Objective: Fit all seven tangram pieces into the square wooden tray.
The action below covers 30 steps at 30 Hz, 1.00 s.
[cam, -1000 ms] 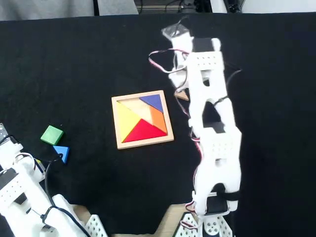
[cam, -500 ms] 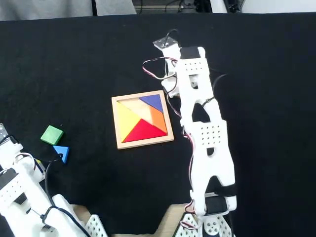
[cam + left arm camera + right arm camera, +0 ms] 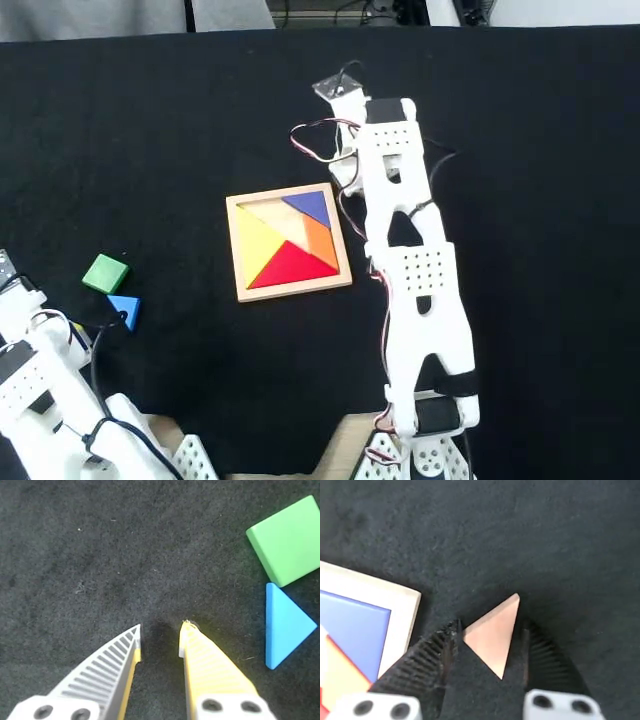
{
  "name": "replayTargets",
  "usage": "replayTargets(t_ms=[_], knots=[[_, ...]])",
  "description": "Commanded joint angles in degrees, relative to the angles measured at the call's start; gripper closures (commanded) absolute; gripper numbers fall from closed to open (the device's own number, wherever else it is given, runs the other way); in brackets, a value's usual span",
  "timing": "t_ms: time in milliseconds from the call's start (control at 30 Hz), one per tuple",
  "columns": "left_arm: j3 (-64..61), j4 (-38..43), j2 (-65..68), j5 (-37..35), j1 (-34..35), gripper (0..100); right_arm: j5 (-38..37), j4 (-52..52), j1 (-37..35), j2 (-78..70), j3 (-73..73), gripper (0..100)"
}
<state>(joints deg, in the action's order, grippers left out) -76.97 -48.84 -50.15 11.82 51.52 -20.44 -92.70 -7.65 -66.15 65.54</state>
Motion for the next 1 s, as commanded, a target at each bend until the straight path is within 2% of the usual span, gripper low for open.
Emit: replayTargets(t_ms=[0, 300, 467, 667, 833, 967], knots=[[0.13, 1.05, -0.79, -0.18, -0.13, 86, -0.09, 0.35, -0.62, -0.13, 1.54, 86.4], [0.13, 1.05, -0.79, -0.18, -0.13, 86, -0.18, -0.97, 0.09, 0.48, 1.98, 86.9], [0.13, 1.05, -0.79, -0.18, -0.13, 86, -0.18, -4.92, 1.41, 1.1, 7.78, 93.0], [0.13, 1.05, -0.79, -0.18, -0.13, 86, 0.09, -8.53, 1.67, 1.1, 13.76, 93.2], [0.13, 1.05, -0.7, -0.18, -0.13, 86, 0.53, -8.7, 1.49, 2.68, 12.79, 93.5], [0.13, 1.05, -0.7, -0.18, -0.13, 86, 4.31, -8.7, 1.49, 10.95, 4.79, 93.5]])
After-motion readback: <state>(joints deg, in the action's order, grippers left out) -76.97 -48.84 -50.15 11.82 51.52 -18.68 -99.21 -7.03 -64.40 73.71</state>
